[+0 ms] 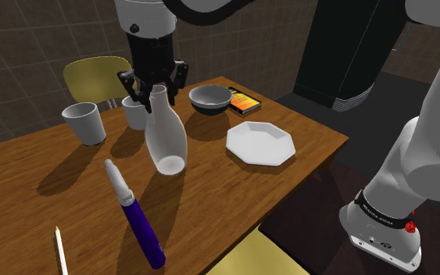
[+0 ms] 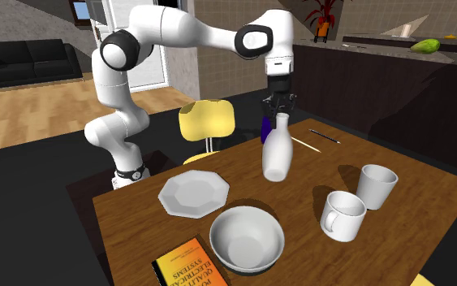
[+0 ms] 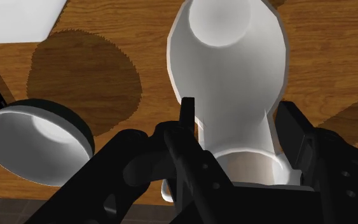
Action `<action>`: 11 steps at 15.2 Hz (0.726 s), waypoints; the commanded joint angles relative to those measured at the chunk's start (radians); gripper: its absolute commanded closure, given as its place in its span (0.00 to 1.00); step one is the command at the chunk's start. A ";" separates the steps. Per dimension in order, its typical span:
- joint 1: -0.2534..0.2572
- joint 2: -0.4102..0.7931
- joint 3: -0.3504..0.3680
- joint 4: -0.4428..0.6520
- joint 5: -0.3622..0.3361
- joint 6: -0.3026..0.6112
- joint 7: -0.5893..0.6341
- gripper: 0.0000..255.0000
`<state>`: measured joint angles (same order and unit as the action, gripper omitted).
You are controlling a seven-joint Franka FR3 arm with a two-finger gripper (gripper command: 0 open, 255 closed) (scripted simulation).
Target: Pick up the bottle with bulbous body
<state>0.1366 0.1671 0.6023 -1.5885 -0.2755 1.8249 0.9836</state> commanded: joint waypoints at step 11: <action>0.025 0.033 0.007 0.198 -0.015 -0.170 -0.017 1.00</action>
<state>0.1605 0.1956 0.6097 -1.4089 -0.2879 1.6689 0.9691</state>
